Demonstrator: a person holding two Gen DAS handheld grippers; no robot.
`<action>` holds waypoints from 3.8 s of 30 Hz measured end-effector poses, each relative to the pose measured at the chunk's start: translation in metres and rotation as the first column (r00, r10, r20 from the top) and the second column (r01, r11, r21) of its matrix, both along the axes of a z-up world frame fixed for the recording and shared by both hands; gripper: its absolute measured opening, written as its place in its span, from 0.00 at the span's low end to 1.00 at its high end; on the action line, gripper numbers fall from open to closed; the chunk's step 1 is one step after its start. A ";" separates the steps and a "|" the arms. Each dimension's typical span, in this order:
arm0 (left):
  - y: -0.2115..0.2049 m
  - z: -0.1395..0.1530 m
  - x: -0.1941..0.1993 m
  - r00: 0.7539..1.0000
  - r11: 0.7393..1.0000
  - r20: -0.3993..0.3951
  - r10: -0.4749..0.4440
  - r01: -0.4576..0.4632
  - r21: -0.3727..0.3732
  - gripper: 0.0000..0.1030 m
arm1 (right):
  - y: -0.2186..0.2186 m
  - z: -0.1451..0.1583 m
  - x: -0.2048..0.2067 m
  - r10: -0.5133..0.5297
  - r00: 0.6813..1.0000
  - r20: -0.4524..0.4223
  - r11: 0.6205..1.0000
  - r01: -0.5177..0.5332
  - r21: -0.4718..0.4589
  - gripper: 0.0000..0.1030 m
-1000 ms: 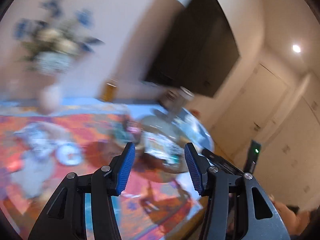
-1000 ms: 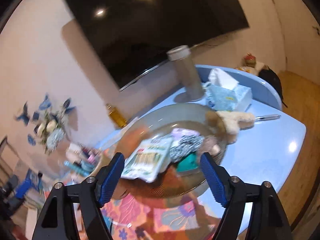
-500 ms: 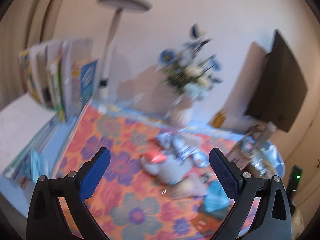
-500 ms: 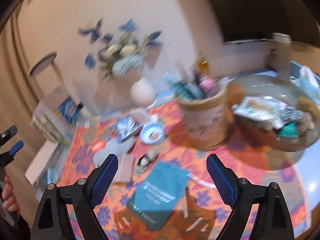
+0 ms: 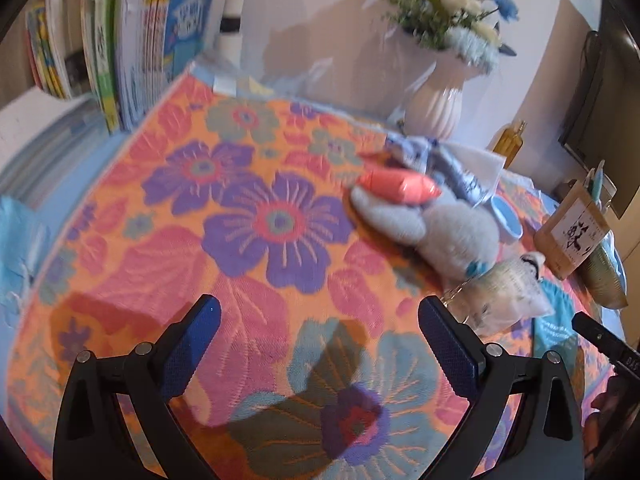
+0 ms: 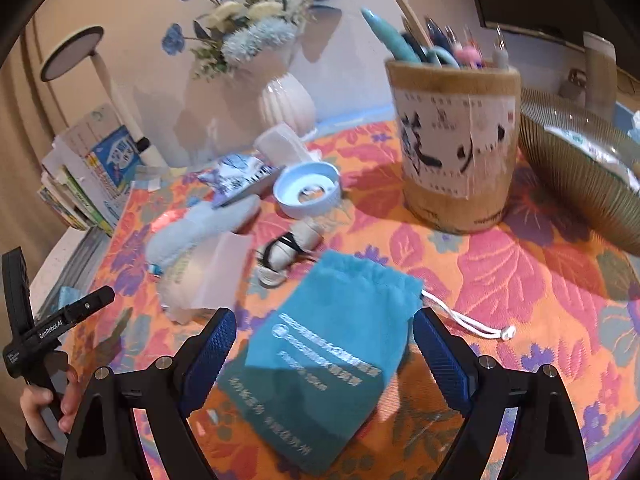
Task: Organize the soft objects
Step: 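Move both tools back over the tablecloth, then grasp the grey plush bunny with the left tool while the right tool grasps the teal drawstring pouch, then carry the bunny and pouch to the glass bowl and open both tools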
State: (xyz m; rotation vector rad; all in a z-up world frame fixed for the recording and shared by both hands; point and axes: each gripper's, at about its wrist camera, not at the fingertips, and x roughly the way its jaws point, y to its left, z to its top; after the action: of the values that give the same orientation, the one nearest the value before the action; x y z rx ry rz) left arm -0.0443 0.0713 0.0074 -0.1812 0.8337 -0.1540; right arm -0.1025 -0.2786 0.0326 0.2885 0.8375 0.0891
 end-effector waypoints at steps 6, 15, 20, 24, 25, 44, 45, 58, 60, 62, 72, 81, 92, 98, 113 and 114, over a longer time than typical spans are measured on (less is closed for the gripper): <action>-0.001 -0.005 0.001 0.999 1.000 -0.030 -0.013 0.013 -0.019 0.96 | -0.014 -0.009 0.003 -0.010 1.000 0.006 0.996 0.009 0.087 0.87; -0.019 0.013 -0.002 0.992 0.991 0.002 -0.129 0.129 -0.023 0.92 | -0.020 0.000 -0.013 -0.012 0.999 -0.049 0.996 0.016 0.092 0.87; -0.050 0.045 0.008 0.961 0.957 0.067 -0.269 0.275 -0.093 0.92 | -0.019 -0.003 -0.018 -0.008 0.987 -0.160 0.993 0.027 0.117 0.88; -0.077 0.041 0.032 0.944 0.942 0.014 -0.330 0.331 -0.064 0.68 | -0.006 -0.003 -0.015 0.002 0.987 -0.160 0.995 0.013 0.095 0.90; -0.082 0.038 0.037 0.943 0.941 0.002 -0.333 0.333 -0.059 0.67 | -0.001 -0.003 -0.013 0.006 0.987 -0.161 0.996 0.008 0.088 0.90; -0.100 0.009 0.069 0.958 0.957 0.005 -0.287 0.287 -0.031 0.66 | 0.065 -0.017 0.031 -0.092 0.981 -0.169 0.970 0.050 -0.239 0.96; -0.099 0.009 0.068 0.959 0.958 0.009 -0.283 0.284 -0.037 0.65 | 0.064 -0.016 0.031 -0.110 0.981 -0.158 0.967 0.069 -0.245 0.85; -0.074 0.045 0.043 0.944 0.881 0.057 -0.324 0.323 -0.344 0.63 | 0.061 0.011 0.014 -0.037 0.996 -0.084 0.981 0.020 -0.195 0.11; -0.069 0.055 0.039 0.948 0.879 0.074 -0.309 0.315 -0.359 0.63 | 0.059 0.020 0.009 -0.039 0.997 -0.064 0.985 0.028 -0.173 0.11; -0.066 0.067 0.032 0.949 0.881 0.106 -0.296 0.315 -0.353 0.63 | 0.056 0.031 0.005 -0.048 0.998 -0.045 0.988 0.041 -0.146 0.11; -0.070 0.117 0.000 0.932 0.910 0.221 -0.287 0.338 -0.242 0.63 | 0.039 0.090 -0.023 -0.073 0.993 0.096 0.994 0.080 -0.072 0.11; -0.100 0.157 -0.028 0.889 0.897 0.305 -0.341 0.405 -0.177 0.63 | 0.018 0.132 -0.049 -0.082 0.971 0.224 0.996 0.088 -0.014 0.11; -0.205 0.188 -0.028 0.815 0.842 0.335 -0.472 0.530 -0.103 0.63 | -0.086 0.162 -0.066 -0.285 0.911 0.298 0.958 0.281 0.056 0.11; -0.285 0.200 -0.013 0.760 0.789 0.348 -0.549 0.609 -0.086 0.63 | -0.159 0.158 -0.058 -0.416 0.871 0.261 0.909 0.401 0.113 0.11; -0.440 0.148 0.051 0.769 0.742 0.219 -0.601 0.638 -0.207 0.70 | -0.254 0.088 0.011 -0.501 0.865 -0.033 0.842 0.496 0.214 0.45; -0.445 0.142 0.052 0.761 0.733 0.209 -0.614 0.648 -0.207 0.71 | -0.259 0.081 0.012 -0.494 0.867 -0.059 0.836 0.492 0.242 0.56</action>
State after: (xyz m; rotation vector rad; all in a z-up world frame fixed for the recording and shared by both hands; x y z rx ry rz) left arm 0.0081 -0.3741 0.1489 -0.1310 0.7153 -0.9278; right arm -0.0903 -0.5373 0.1140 0.7367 0.7224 -0.2935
